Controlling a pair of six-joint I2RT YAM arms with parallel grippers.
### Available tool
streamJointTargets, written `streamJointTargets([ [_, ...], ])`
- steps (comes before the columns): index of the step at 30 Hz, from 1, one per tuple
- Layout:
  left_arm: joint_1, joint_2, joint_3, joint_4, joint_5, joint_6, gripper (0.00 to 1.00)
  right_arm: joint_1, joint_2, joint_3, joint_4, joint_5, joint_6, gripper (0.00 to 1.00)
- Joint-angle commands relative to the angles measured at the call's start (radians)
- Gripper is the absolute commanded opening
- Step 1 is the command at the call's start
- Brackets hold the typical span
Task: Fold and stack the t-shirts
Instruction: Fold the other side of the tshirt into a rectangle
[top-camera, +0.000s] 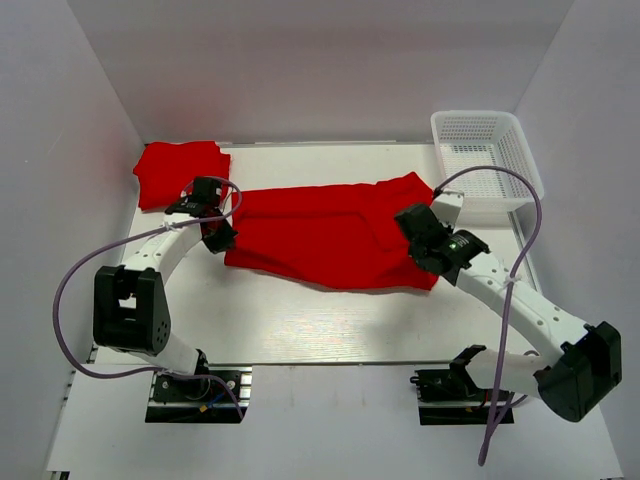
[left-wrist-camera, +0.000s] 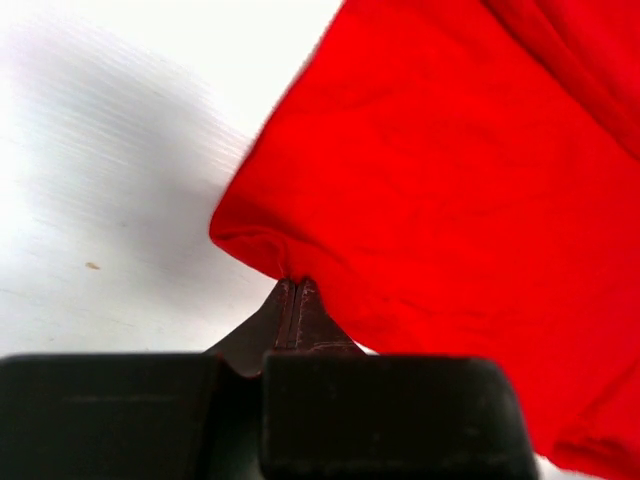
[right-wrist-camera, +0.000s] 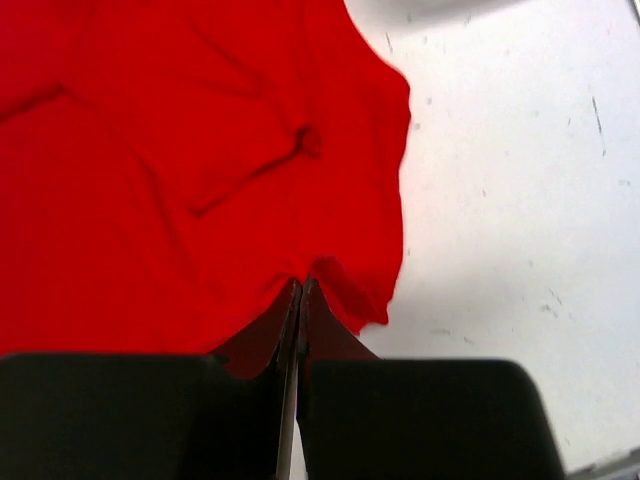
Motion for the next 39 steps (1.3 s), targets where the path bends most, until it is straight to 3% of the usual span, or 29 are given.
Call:
streamJointTargets([
  [1, 0.005, -0.011, 0.048, -0.03, -0.092, -0.03, 0.0, -0.044, 0.028, 0.059, 0.142, 0.033, -0.084, 0.0],
  [19, 0.014, 0.111, 0.207, -0.007, -0.141, -0.052, 0.0, -0.228, 0.206, 0.162, 0.345, -0.107, -0.268, 0.0],
  [39, 0.014, 0.26, 0.304, -0.017, -0.184, -0.052, 0.0, -0.372, 0.417, 0.329, 0.449, -0.243, -0.402, 0.0],
])
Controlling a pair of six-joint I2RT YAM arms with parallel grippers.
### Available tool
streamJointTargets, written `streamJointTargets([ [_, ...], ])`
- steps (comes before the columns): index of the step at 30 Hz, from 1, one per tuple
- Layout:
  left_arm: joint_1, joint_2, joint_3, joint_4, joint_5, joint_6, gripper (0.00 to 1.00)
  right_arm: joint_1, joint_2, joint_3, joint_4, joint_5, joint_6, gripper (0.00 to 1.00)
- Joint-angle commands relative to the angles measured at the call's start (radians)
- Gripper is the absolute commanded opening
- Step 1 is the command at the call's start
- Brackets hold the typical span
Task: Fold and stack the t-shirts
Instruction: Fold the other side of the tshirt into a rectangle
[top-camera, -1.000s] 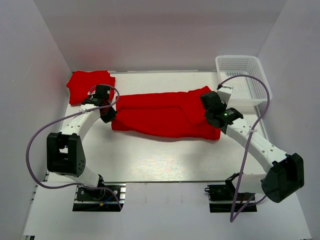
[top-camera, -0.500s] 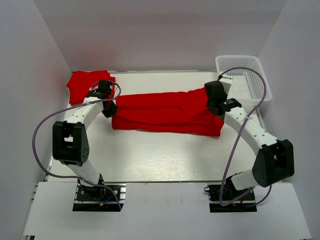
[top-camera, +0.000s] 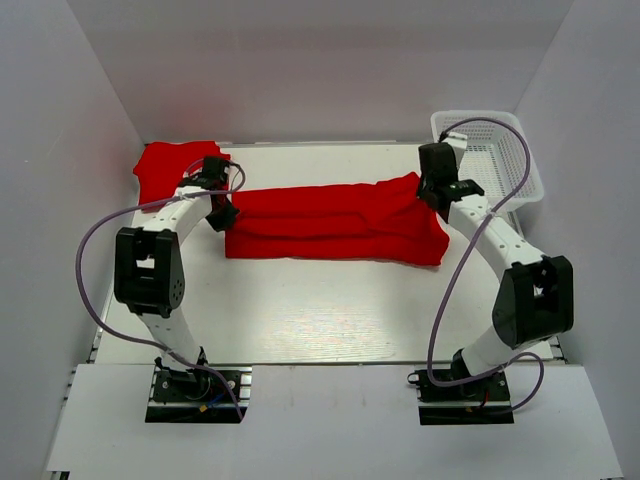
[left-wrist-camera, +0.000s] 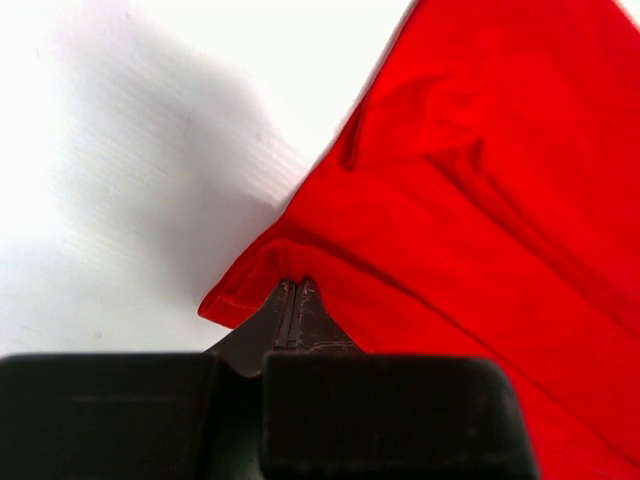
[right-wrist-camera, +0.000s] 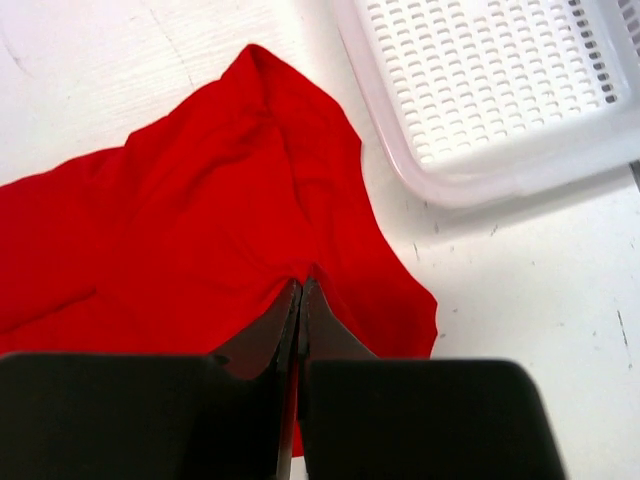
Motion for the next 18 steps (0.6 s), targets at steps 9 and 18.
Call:
streamJointTargets([
  [9, 0.007, 0.088, 0.119, 0.021, -0.055, 0.025, 0.0, -0.054, 0.119, 0.125, 0.071, -0.077, -0.073, 0.0],
  [18, 0.007, 0.162, 0.142, 0.092, -0.055, 0.048, 0.0, -0.083, 0.225, 0.203, 0.089, -0.117, -0.096, 0.0],
])
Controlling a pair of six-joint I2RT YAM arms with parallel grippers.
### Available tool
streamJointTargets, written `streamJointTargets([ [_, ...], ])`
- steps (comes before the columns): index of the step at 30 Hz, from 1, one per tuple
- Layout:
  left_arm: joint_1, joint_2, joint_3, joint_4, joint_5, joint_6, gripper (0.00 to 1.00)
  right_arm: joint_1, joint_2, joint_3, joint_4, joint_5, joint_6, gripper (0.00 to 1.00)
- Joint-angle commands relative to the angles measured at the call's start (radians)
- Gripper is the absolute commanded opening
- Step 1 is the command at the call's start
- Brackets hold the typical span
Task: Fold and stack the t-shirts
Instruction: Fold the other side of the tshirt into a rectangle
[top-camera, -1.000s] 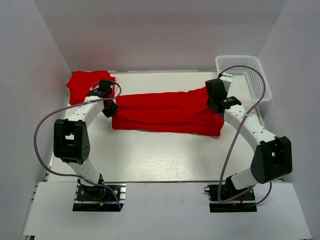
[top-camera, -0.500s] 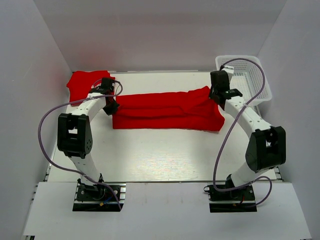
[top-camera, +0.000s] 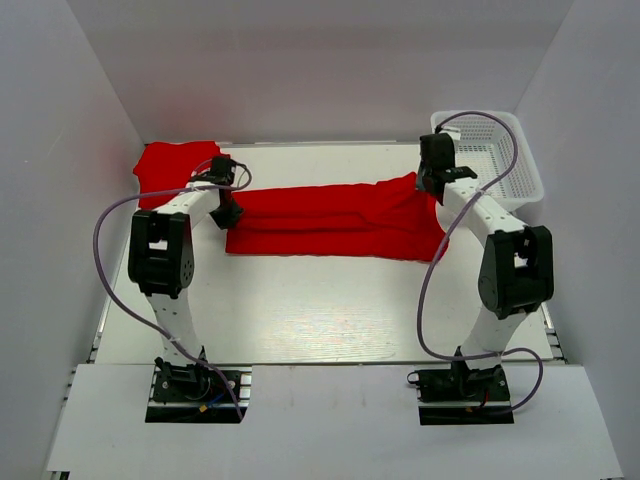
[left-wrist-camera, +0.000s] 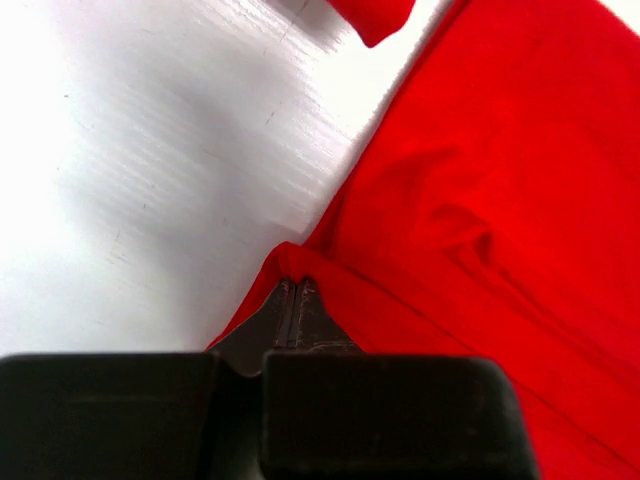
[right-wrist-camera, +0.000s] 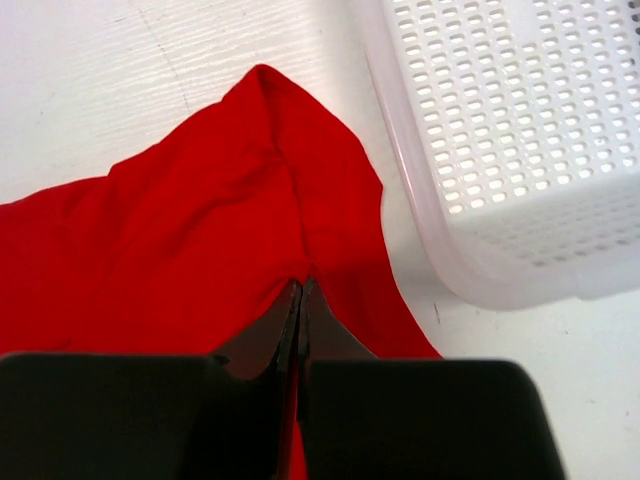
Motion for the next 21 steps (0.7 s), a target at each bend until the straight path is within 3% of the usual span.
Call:
streamJointTargets([
  [1, 0.007, -0.011, 0.048, 0.042, -0.024, 0.026, 0.0, -0.013, 0.033, 0.071, 0.045, -0.014, -0.031, 0.0],
  [9, 0.007, 0.032, 0.094, 0.003, -0.044, 0.026, 0.03, -0.033, 0.099, 0.111, 0.048, -0.071, -0.065, 0.0],
  [10, 0.007, 0.032, 0.094, 0.003, -0.044, 0.026, 0.09, -0.033, 0.105, 0.131, 0.041, -0.074, -0.06, 0.0],
  [11, 0.007, 0.032, 0.094, -0.009, -0.056, 0.026, 0.27, -0.03, 0.115, 0.14, 0.027, -0.079, -0.06, 0.0],
  [12, 0.007, 0.032, 0.107, -0.02, -0.056, 0.026, 0.38, -0.03, 0.127, 0.158, 0.011, -0.068, -0.06, 0.0],
  [13, 0.007, 0.032, 0.107, -0.033, -0.068, 0.014, 0.56, -0.032, 0.133, 0.175, -0.001, -0.083, -0.054, 0.01],
  [14, 0.007, 0.021, 0.119, -0.052, -0.077, 0.014, 0.79, -0.029, 0.148, 0.183, -0.01, -0.082, -0.054, 0.08],
  [15, 0.007, 0.021, 0.128, -0.063, -0.077, 0.014, 0.91, -0.032, 0.154, 0.2, -0.033, -0.083, -0.053, 0.15],
  [17, 0.007, -0.013, 0.128, -0.063, -0.087, 0.014, 0.99, -0.032, 0.161, 0.227, -0.047, -0.114, -0.066, 0.34],
  [21, -0.011, -0.042, 0.137, -0.063, -0.087, 0.044, 0.99, -0.028, 0.156, 0.253, -0.065, -0.151, -0.079, 0.52],
])
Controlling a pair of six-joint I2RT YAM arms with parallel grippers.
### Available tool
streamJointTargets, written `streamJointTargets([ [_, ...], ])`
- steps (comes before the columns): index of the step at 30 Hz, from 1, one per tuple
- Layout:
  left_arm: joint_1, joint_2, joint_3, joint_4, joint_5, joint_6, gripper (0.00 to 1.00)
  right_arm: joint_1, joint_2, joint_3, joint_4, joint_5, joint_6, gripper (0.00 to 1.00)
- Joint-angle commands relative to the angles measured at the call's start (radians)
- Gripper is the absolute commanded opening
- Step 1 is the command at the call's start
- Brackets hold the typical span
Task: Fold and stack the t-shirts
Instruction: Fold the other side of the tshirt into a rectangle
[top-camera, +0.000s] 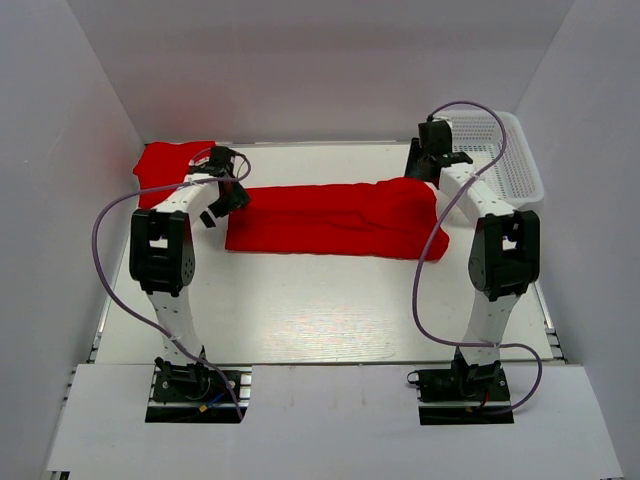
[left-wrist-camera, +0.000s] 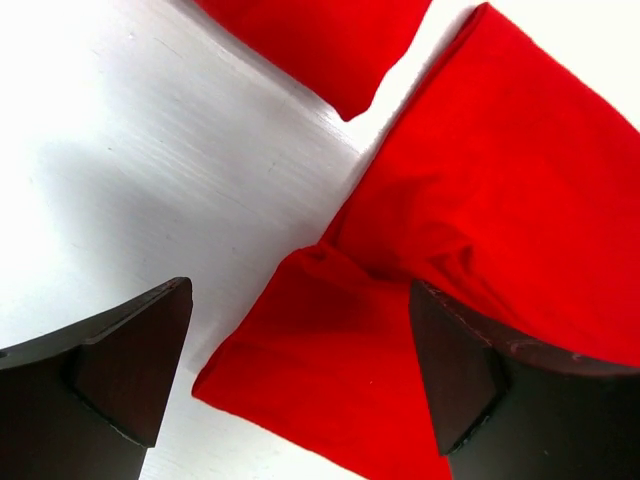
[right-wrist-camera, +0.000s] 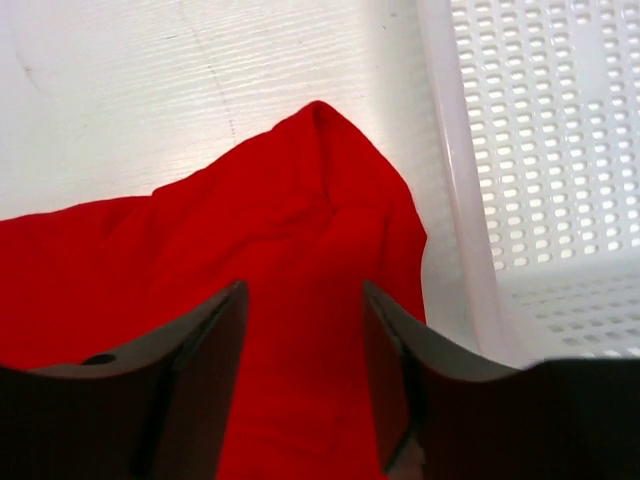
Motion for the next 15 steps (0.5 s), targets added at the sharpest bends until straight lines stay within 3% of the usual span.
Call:
streamJointTargets([
  [1, -0.009, -0.087, 0.043, -0.014, -0.026, 0.022, 0.99, -0.001, -0.019, 0.061, -0.019, -0.046, -0.026, 0.56],
  [2, -0.009, -0.096, 0.053, -0.014, -0.01, 0.022, 0.99, 0.002, -0.021, 0.058, -0.019, -0.048, -0.029, 0.68],
  [3, -0.009, -0.097, 0.053, -0.014, 0.0, 0.042, 0.99, 0.001, -0.025, 0.058, -0.031, -0.056, -0.028, 0.72],
  [4, -0.009, -0.097, 0.063, -0.014, 0.009, 0.053, 0.99, 0.001, -0.042, 0.058, -0.034, -0.088, -0.046, 0.9],
  [10, -0.027, -0.097, 0.1, 0.032, 0.14, 0.177, 0.99, 0.008, -0.108, 0.002, -0.065, -0.259, -0.071, 0.9],
  [15, -0.073, -0.075, 0.11, 0.064, 0.216, 0.272, 0.99, 0.02, -0.166, -0.08, -0.054, -0.35, 0.0, 0.9],
])
